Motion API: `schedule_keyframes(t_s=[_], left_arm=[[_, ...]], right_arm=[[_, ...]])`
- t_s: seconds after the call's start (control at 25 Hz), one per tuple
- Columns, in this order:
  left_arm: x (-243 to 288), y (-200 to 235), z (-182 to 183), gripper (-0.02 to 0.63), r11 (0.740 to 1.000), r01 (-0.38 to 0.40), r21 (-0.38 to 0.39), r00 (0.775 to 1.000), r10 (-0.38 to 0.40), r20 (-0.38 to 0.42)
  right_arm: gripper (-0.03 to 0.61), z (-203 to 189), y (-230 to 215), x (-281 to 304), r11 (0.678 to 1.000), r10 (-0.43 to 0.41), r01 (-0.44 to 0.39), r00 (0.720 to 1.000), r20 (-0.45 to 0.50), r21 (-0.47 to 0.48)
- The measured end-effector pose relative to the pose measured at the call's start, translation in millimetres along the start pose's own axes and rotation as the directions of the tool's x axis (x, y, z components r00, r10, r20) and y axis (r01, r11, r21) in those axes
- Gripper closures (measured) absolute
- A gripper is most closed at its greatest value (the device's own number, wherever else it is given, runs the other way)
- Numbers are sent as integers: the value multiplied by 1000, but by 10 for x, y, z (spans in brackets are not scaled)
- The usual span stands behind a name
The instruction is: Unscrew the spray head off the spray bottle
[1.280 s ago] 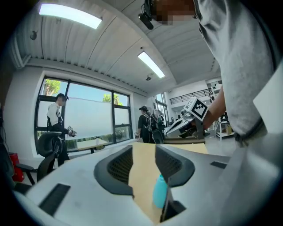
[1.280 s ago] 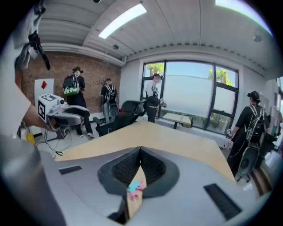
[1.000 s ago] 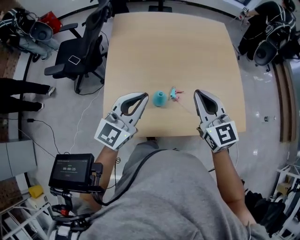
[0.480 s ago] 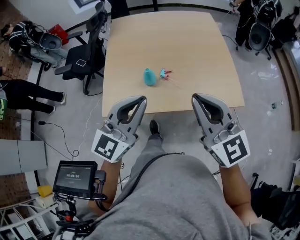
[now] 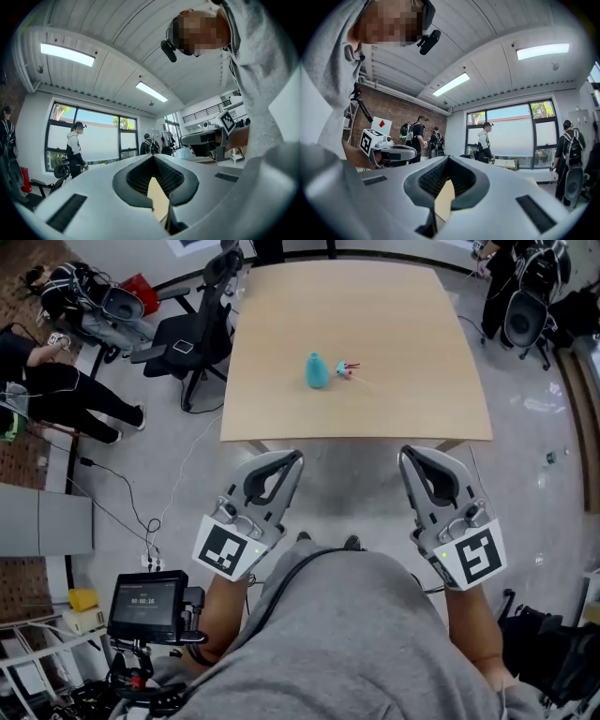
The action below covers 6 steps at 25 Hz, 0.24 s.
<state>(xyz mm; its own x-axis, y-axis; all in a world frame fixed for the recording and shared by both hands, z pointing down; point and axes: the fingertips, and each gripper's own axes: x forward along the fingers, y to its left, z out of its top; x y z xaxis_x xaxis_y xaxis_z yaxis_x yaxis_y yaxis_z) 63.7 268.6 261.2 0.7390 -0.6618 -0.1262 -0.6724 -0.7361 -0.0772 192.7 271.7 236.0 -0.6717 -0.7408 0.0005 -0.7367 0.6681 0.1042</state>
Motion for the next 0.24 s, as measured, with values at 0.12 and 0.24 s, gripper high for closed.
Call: schedule_keyframes(t_s=[0.12, 0.24], left_arm=[[-229, -45, -11, 611, 1000, 4, -5, 1000, -4, -2], [-428, -110, 10, 611, 1000, 20, 4, 1000, -20, -9]], right_arm=[[574, 0, 182, -65, 1000, -17, 16, 1000, -8, -1], [574, 10, 310, -139, 998, -58, 59, 998, -20, 2]])
